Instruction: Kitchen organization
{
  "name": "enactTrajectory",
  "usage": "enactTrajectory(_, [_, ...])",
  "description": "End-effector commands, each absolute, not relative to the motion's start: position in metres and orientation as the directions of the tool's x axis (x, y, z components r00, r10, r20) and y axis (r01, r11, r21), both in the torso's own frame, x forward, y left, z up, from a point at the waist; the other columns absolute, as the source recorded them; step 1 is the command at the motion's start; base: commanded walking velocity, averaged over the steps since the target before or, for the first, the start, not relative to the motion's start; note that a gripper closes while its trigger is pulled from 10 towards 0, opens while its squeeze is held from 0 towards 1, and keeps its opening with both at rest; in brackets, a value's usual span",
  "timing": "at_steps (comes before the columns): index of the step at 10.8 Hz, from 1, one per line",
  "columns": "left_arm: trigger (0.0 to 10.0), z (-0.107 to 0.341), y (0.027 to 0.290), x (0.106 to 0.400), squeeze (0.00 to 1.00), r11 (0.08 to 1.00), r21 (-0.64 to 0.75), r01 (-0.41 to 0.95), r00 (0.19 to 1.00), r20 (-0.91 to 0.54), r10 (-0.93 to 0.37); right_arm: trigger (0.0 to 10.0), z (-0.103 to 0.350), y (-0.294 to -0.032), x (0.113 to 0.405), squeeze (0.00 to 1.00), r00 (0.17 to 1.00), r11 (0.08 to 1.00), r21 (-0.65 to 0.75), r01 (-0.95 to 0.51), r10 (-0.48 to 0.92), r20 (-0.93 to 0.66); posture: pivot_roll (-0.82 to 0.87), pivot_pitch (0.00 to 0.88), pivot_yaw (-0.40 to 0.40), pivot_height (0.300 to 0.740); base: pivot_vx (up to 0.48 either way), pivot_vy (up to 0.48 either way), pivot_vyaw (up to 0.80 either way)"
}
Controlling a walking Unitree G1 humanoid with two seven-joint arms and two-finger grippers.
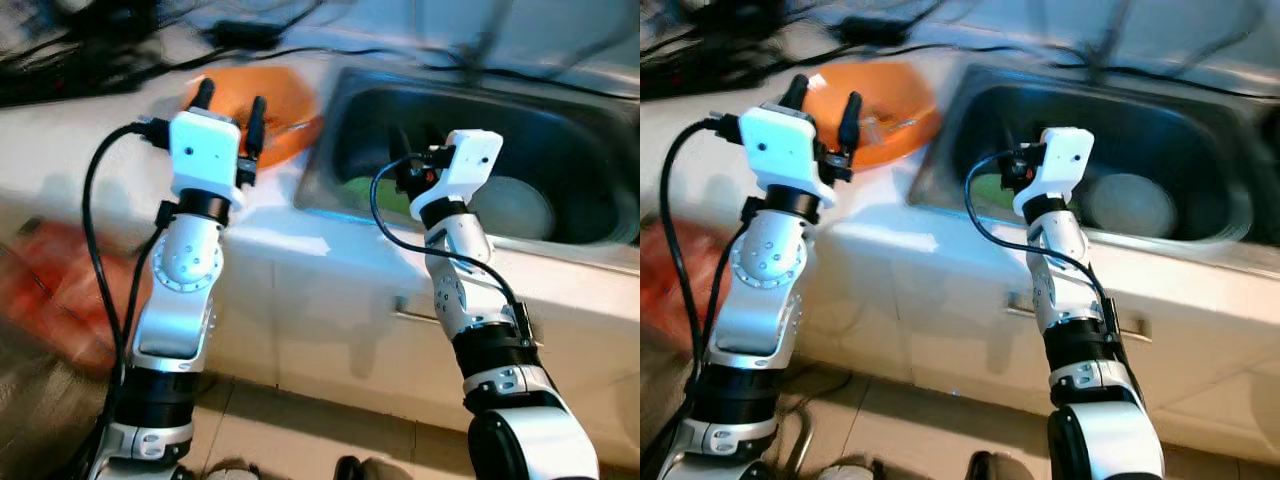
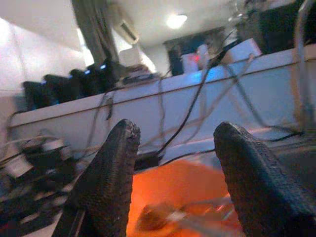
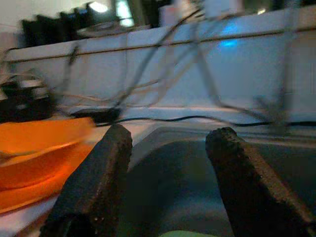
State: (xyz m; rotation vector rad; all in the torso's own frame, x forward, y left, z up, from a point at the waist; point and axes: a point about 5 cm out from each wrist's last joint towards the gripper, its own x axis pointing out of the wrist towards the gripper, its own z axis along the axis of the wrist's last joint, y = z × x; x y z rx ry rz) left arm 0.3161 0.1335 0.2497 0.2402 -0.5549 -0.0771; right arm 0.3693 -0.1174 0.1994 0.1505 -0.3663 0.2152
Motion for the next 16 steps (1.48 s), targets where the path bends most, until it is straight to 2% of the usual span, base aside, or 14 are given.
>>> enactTrajectory(1, [10.0,0.251,0.129,0.316,0.0,0.967,0.255,0.016,0.846,0.512,-0.149,10.0,0.199,-0.125,0.37,0.0,0.916,0.97,0.116,-0.214,0.158,0.368,0.13,0.139,-0.057,0.74,0.3,0.0,0.0])
enactTrajectory(4, [10.0,0.252,0.129,0.315,0.0,0.967,0.255,0.013,0.843,0.517,-0.148,10.0,0.199,-0.125,0.37,0.0,0.915,0.971,0.106,-0.214,0.161,0.371,0.13,0.141,-0.058,0.74,0.303,0.0,0.0])
enactTrajectory(7, [10.0,0.259,0.126,0.31,0.0,0.969,0.245,0.022,0.814,0.558,-0.16,10.0,0.2,-0.122,0.369,0.0,0.909,0.972,0.071,-0.223,0.181,0.376,0.13,0.141,-0.059,0.74,0.0,0.0,0.0])
enactTrajectory(9, [10.0,0.261,0.125,0.31,0.0,0.969,0.246,0.025,0.81,0.563,-0.163,10.0,0.199,-0.122,0.368,0.0,0.908,0.971,0.071,-0.227,0.185,0.376,0.13,0.142,-0.059,0.74,0.0,0.0,0.8])
enactTrajectory(13, [10.0,0.283,0.117,0.302,0.0,0.962,0.261,0.077,0.753,0.618,-0.228,10.0,0.198,-0.124,0.369,0.0,0.913,0.972,0.092,-0.216,0.168,0.371,0.13,0.134,-0.058,0.74,0.0,0.0,0.0])
enactTrajectory(16, [10.0,0.259,0.126,0.302,0.0,0.951,0.294,0.091,0.812,0.531,-0.242,10.0,0.197,-0.123,0.369,0.0,0.914,0.972,0.092,-0.217,0.17,0.368,0.13,0.128,-0.057,0.74,0.0,0.0,0.0])
